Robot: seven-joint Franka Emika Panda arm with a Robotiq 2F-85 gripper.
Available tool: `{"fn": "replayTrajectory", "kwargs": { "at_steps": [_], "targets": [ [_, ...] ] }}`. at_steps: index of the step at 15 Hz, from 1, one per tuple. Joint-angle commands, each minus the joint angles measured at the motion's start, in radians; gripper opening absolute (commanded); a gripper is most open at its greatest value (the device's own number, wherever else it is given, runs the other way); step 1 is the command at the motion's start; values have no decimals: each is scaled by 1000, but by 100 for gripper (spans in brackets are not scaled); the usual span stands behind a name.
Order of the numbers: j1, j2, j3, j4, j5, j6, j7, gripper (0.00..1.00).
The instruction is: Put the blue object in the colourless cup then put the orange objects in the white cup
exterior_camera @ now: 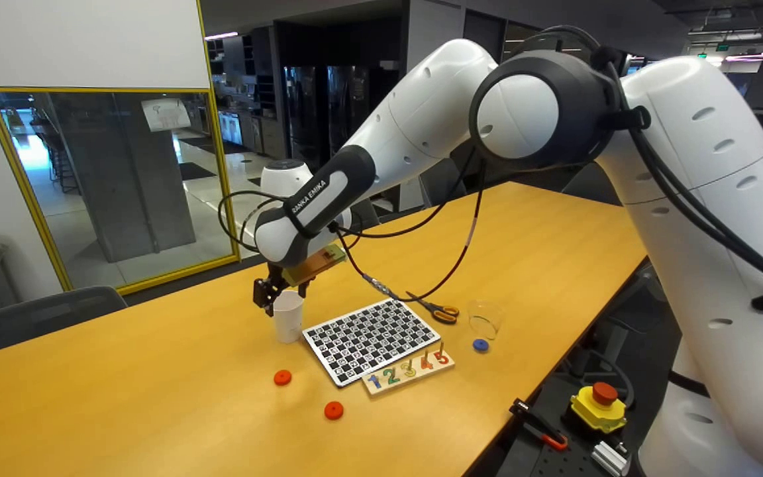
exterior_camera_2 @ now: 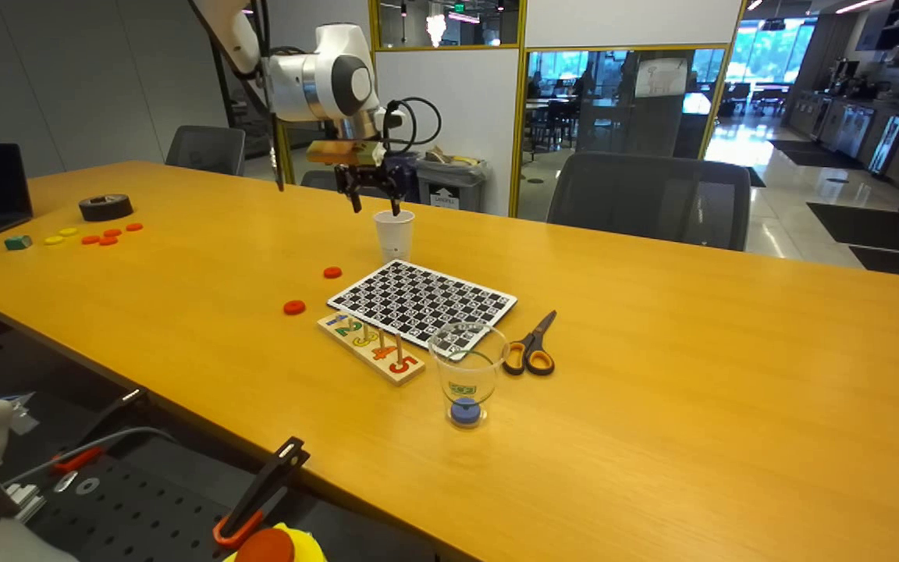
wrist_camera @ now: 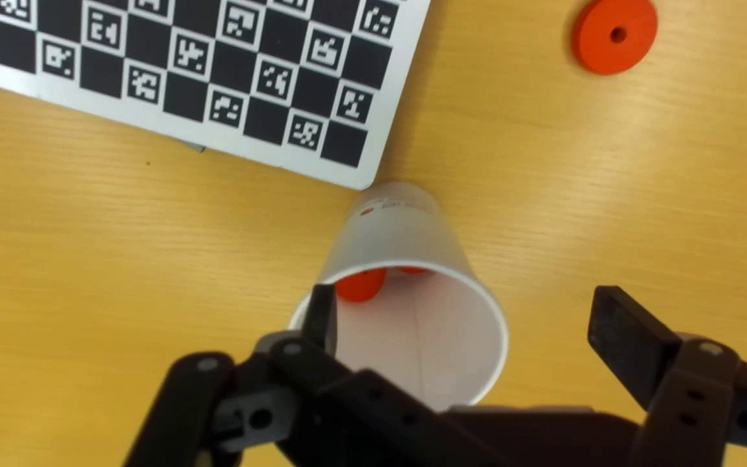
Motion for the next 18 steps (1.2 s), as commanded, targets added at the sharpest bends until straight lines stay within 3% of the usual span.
{"fn": "replayTrajectory", "kwargs": {
  "at_steps": [1,6,18],
  "targets": [
    [-11,-92,55,-152,16,10,-48,100],
    [10,-73,81,-233,6,38,-33,100],
    [39,83,83,-144,15,62,-25,100]
  ]
}}
